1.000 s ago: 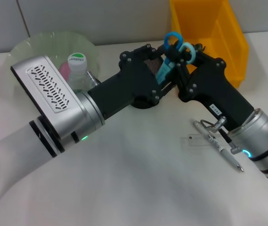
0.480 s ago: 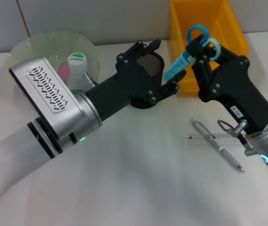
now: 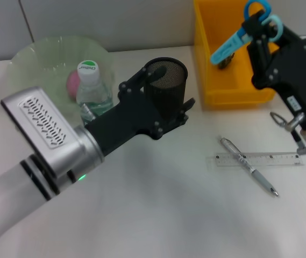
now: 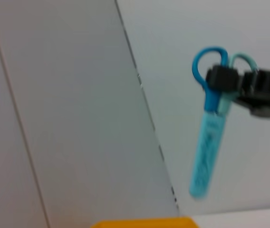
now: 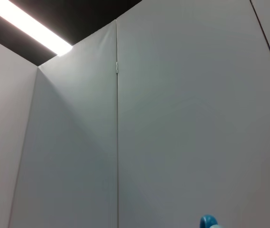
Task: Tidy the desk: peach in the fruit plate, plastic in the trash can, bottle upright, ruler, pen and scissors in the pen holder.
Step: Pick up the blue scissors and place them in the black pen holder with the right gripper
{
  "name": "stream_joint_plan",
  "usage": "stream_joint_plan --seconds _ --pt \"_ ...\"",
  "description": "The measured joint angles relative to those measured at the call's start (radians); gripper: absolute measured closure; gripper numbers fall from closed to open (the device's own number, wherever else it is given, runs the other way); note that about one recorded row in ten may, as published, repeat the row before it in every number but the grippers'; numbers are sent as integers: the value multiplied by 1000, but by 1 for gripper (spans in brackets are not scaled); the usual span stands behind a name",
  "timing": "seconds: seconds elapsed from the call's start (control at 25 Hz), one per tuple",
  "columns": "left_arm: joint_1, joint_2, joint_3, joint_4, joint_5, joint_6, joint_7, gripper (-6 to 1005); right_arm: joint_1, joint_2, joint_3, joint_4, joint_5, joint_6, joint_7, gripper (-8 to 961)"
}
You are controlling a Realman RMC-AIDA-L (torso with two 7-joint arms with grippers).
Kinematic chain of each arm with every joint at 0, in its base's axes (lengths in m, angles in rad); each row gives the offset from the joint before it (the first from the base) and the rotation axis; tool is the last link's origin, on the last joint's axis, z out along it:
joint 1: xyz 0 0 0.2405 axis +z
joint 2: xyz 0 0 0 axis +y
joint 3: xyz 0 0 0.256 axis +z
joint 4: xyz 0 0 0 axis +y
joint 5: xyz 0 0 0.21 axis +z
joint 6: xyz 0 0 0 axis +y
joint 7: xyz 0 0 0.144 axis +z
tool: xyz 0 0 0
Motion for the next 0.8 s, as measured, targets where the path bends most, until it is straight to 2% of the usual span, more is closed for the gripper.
stream_joint_plan --seconds 0.08,0.16,0.2,0.44,0.48,0.8 --pt "37 2 -1 0 0 1 6 201 25 0 25 -40 2 28 26 865" --pt "37 2 -1 0 0 1 6 201 35 0 28 -46 2 40 28 862" --pt "85 6 -6 0 1 9 8 201 54 -1 32 -62 2 74 38 861" --pt "146 9 -9 4 0 21 8 201 112 0 35 -83 2 167 50 853" --pt "158 10 -10 2 -1 25 8 201 138 0 37 -84 2 221 52 852" --pt "205 12 -32 -2 -8 52 -5 201 220 3 42 -78 1 413 55 841"
